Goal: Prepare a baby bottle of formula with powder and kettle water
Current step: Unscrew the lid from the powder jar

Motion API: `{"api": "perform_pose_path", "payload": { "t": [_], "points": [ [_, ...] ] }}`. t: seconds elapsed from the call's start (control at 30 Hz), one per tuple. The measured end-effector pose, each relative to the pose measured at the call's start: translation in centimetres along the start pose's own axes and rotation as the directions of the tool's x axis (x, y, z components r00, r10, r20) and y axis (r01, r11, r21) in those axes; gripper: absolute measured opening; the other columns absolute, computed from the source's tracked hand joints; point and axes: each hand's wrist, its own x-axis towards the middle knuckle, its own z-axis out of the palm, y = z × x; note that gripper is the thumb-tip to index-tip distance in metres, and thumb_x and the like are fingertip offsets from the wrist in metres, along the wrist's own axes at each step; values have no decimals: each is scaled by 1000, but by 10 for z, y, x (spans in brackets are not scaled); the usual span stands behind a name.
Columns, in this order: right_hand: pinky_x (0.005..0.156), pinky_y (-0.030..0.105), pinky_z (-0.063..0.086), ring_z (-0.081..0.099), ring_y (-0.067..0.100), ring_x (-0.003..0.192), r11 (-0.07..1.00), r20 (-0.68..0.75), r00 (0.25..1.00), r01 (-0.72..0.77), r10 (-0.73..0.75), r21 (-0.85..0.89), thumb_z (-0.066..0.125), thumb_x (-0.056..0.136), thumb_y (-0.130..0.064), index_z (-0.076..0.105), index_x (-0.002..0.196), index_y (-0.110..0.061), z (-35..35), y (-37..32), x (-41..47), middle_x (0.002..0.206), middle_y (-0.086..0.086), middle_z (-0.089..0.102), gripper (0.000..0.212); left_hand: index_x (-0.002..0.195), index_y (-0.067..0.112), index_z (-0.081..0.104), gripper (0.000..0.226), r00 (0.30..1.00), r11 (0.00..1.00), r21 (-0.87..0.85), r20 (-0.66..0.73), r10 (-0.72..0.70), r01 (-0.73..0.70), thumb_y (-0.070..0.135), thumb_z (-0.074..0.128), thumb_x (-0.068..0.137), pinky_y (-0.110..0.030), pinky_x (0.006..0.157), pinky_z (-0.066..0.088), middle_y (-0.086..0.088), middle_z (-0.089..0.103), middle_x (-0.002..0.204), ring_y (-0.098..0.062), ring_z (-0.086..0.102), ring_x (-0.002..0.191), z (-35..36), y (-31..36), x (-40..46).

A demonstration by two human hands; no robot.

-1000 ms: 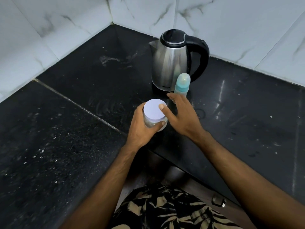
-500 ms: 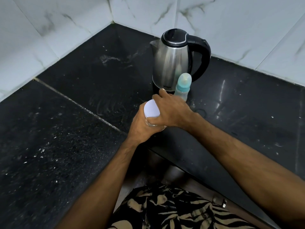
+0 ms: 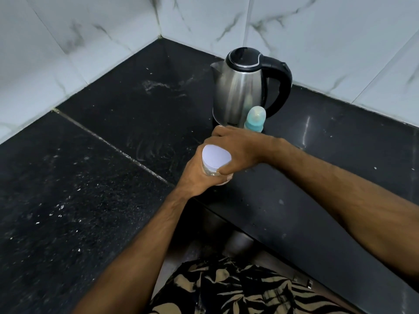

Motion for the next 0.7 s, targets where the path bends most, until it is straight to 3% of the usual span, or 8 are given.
{"api": "perform_pose_path", "payload": {
  "t": [0.13,0.27,0.33,0.4,0.5,0.63,0.7],
  "points": [
    [95,41,49,53,19,114,987,-31,988,-155,154,-43,59,73,-74,40,143,-31,3,-7,-5,127,-4,52,84,135,42,34,96,1000,1000,-16,17,-6,6,28,94,62,-6,80,41,19,56,122,10,52,108,1,-3,0],
    [92,41,46,54,23,106,950,-198,944,-291,264,-118,56,76,-75,54,122,-19,15,-21,-7,115,2,57,72,141,39,34,101,1000,1000,-15,24,-19,20,31,94,61,-11,83,46,19,60,121,5,57,109,2,-7,1],
    [95,41,46,52,23,109,970,-172,957,-243,235,-28,60,76,-66,53,125,-21,21,-22,-6,117,1,55,66,141,35,37,98,999,999,1,26,-34,34,24,94,62,-2,79,40,27,55,113,14,53,104,4,-6,4],
    [100,43,44,47,20,119,979,-98,980,-164,176,118,61,71,-59,46,135,-30,22,-20,-7,129,-4,50,72,139,25,42,89,998,999,2,38,-42,42,13,91,66,2,75,37,25,52,111,8,54,108,6,-7,7],
    [106,42,40,39,21,131,952,-102,973,-177,208,251,70,71,-54,37,145,-29,22,-15,-11,144,-3,39,85,134,38,34,93,999,999,-22,32,-26,27,13,91,66,1,77,38,28,51,116,12,51,110,5,-9,5],
    [93,39,48,52,22,111,945,-239,914,-309,326,110,69,70,-67,48,133,-20,26,-19,-12,121,2,53,82,139,42,34,100,1000,999,-46,11,-14,14,26,95,61,-11,81,44,20,56,124,4,54,113,3,-7,0],
    [92,42,50,52,22,110,943,-222,919,-301,326,141,68,70,-63,49,130,-21,30,-20,-9,118,1,54,76,138,44,34,101,1000,999,-49,16,-22,22,23,95,61,-8,80,42,23,55,122,6,54,111,3,-6,0]
  ]
}}
